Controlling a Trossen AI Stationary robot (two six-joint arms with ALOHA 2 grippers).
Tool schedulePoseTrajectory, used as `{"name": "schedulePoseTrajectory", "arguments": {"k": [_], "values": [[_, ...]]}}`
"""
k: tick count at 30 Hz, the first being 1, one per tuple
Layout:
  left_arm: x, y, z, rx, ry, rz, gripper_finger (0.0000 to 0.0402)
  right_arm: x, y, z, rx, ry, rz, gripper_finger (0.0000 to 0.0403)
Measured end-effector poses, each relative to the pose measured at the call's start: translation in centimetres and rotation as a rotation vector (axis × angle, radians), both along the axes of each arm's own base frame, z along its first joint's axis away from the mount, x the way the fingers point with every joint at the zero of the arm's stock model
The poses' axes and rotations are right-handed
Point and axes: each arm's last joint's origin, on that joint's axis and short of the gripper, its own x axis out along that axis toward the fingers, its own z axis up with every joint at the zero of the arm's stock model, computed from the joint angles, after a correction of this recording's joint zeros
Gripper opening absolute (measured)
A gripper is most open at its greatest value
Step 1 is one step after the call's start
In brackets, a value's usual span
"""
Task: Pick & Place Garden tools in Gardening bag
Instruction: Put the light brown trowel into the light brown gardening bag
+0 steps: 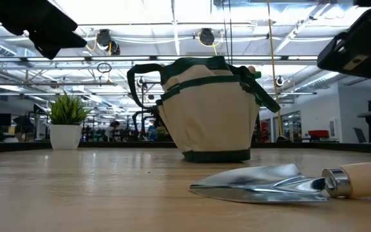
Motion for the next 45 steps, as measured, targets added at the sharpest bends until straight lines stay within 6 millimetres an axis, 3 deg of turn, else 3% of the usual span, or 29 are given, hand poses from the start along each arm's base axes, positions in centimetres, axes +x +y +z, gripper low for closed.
{"name": "schedulePoseTrajectory", "arguments": {"k": [14, 24, 33, 45], "values": [[-0.1, -0.1, -0.4, -0.008, -0.009, 0.003, 0.0196, 0.7, 0.5, -1.7, 0.015, 0.022, 0.003, 0.0114], [-0.2, -0.1, -0.5, -0.004, -0.003, 0.002, 0.0196, 1.0, 0.7, -4.0, -0.023, 0.075, 0.002, 0.0114], [-0.2, -0.1, -0.5, -0.006, -0.002, 0.003, 0.0196, 1.0, 0.7, -4.2, -0.032, 0.085, -0.002, 0.0113], [-0.2, -0.1, -0.5, -0.071, -0.005, 0.026, 0.0196, 0.6, 0.4, -4.4, -0.064, 0.118, -0.004, 0.0063]]}}
